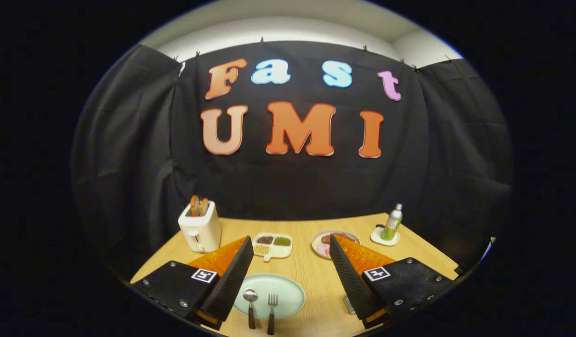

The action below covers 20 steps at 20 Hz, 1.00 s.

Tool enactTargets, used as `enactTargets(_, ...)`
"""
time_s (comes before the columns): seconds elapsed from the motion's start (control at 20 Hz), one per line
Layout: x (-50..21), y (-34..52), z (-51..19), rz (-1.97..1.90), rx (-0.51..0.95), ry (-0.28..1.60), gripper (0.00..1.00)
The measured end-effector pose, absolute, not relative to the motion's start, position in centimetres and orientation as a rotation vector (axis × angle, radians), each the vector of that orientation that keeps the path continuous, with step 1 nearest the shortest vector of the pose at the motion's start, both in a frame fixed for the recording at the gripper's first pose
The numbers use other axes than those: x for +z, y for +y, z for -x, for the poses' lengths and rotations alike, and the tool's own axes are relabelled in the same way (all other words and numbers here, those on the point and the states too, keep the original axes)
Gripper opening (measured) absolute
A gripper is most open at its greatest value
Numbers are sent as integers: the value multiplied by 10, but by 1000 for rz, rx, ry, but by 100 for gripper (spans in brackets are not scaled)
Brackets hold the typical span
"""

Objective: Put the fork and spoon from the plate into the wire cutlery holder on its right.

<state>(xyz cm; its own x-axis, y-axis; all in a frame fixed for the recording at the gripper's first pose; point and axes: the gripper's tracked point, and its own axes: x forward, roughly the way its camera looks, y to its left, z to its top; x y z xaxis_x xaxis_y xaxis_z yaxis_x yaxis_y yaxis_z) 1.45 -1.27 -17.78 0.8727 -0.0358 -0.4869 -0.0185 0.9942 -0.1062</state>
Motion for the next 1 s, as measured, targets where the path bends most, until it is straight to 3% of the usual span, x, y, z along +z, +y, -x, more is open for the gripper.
enactTargets(0.55,-332,-1,33,272,7,1149,96)
enactTargets(1.0,-396,-2,50,299,74,1465,90)
